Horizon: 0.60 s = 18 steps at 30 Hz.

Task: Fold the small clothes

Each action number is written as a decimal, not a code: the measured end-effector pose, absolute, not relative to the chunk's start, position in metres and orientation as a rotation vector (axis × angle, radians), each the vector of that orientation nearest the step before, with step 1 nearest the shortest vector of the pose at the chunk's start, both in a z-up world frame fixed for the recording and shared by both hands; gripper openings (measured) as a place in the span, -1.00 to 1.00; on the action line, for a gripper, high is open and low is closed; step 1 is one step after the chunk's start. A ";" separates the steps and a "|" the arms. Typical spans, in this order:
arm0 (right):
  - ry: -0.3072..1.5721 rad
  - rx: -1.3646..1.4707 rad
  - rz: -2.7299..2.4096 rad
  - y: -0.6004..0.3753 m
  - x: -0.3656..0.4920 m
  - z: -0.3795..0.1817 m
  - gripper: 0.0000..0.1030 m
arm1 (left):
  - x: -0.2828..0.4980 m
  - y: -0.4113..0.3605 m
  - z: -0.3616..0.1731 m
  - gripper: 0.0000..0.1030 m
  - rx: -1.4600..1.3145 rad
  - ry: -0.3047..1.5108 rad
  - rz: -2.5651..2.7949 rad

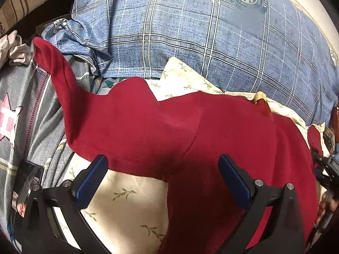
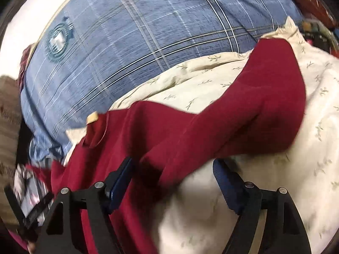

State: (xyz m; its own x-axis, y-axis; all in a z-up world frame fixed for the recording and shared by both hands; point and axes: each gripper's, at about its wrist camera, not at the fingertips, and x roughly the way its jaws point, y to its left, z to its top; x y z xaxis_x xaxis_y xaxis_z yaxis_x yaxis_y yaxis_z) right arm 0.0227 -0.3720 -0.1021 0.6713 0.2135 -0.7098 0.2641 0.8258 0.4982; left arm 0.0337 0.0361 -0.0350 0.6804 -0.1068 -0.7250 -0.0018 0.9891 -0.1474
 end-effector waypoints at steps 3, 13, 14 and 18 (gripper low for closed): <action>0.841 0.506 -0.060 -0.361 0.036 -0.100 -0.48 | 0.034 0.036 -0.037 1.00 -0.130 0.829 -0.053; 0.751 0.292 -0.261 -0.407 0.030 -0.058 -0.70 | 0.038 0.046 -0.036 1.00 -0.163 0.832 -0.026; 0.791 0.325 -0.239 -0.410 0.034 -0.067 -0.65 | 0.038 0.046 -0.038 1.00 -0.161 0.836 -0.025; 0.829 0.315 -0.267 -0.413 0.017 -0.060 -0.32 | 0.036 0.046 -0.036 1.00 -0.150 0.834 -0.024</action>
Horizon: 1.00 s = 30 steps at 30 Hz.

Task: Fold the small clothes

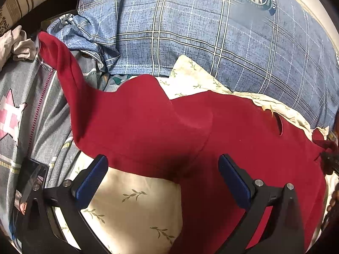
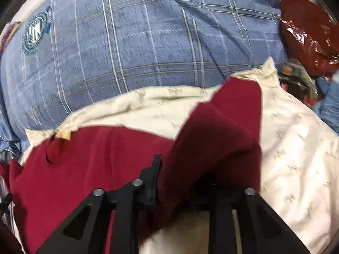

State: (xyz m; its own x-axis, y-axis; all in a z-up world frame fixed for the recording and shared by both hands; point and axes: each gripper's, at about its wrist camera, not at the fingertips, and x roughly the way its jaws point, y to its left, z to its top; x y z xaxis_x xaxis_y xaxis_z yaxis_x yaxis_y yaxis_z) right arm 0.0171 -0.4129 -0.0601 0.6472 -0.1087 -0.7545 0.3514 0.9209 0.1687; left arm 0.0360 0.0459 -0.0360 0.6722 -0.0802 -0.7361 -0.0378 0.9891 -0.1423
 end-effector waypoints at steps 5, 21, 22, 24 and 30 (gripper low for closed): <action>0.745 0.266 -0.159 -0.371 -0.015 -0.015 0.21 | 0.035 0.051 -0.031 1.00 -0.162 0.816 -0.015; 0.899 0.149 0.278 -0.170 0.049 -0.064 0.21 | 0.038 0.070 -0.026 1.00 -0.159 0.805 0.017; 0.941 0.125 0.278 -0.163 0.055 -0.075 0.21 | 0.038 0.071 -0.026 1.00 -0.161 0.805 0.019; 0.929 0.102 0.268 -0.159 0.055 -0.075 0.22 | 0.040 0.074 -0.027 1.00 -0.167 0.808 0.023; 0.897 0.117 0.289 -0.154 0.052 -0.053 0.25 | 0.042 0.087 -0.030 1.00 -0.187 0.814 0.047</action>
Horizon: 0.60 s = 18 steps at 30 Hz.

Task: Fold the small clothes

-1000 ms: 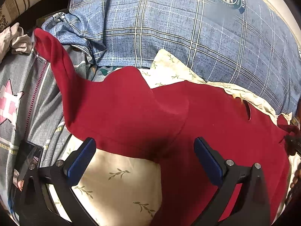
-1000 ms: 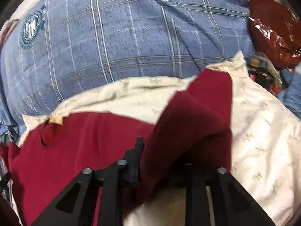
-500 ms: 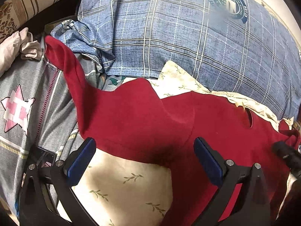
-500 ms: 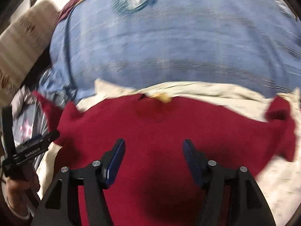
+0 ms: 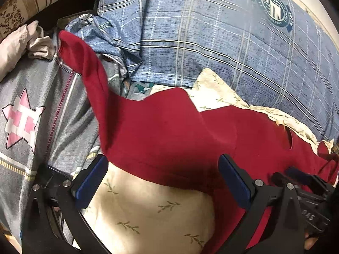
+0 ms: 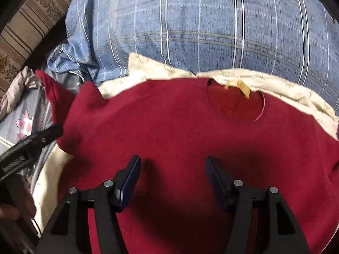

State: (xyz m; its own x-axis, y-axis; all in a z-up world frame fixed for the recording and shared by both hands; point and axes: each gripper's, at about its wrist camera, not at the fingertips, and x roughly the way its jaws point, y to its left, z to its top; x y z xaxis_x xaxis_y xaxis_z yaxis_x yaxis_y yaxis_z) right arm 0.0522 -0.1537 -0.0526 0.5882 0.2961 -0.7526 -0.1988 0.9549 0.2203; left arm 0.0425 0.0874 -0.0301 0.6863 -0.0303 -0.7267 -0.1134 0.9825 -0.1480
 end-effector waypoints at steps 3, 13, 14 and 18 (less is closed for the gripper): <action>0.861 0.155 0.359 -0.144 0.055 -0.041 0.25 | 0.042 0.097 -0.031 1.00 -0.208 0.819 0.072; 0.729 0.054 0.689 -0.026 0.112 0.029 0.45 | 0.032 0.166 -0.024 1.00 -0.261 0.794 0.271; 0.728 0.040 0.711 -0.012 0.117 0.032 0.45 | 0.031 0.171 -0.024 1.00 -0.263 0.791 0.292; 0.739 -0.032 0.851 0.055 0.137 0.048 0.56 | 0.029 0.191 -0.028 1.00 -0.282 0.809 0.334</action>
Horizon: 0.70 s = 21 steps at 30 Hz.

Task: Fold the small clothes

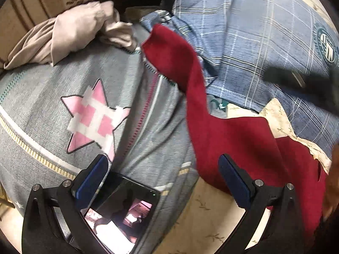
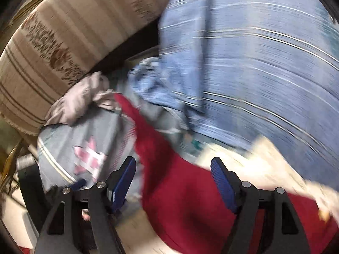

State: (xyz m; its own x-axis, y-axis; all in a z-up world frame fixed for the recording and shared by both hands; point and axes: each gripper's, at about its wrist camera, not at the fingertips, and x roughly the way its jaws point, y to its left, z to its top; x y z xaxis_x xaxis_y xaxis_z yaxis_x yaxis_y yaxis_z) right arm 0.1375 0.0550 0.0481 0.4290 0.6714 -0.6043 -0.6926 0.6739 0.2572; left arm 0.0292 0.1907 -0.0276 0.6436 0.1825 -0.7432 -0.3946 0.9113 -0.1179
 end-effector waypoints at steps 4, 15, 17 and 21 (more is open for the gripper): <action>0.752 -0.135 0.916 0.125 0.160 0.058 0.66 | 0.032 0.197 -0.027 1.00 -0.301 0.804 0.338; 0.758 0.044 0.757 0.093 0.181 0.056 -0.88 | 0.035 0.216 -0.026 1.00 -0.371 0.782 0.359; 0.699 0.121 0.704 0.029 0.160 0.070 -0.88 | 0.032 0.217 -0.023 1.00 -0.372 0.773 0.348; 0.632 0.220 0.541 -0.094 0.115 0.077 -0.88 | 0.029 0.209 -0.022 1.00 -0.364 0.767 0.314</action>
State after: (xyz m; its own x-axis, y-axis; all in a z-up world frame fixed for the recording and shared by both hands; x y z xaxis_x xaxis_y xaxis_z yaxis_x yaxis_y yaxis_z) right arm 0.1153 -0.0936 0.0769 0.6748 0.5422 -0.5007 -0.4118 0.8396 0.3542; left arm 0.0293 0.2088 -0.0220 0.6794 0.1423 -0.7199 -0.4028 0.8924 -0.2037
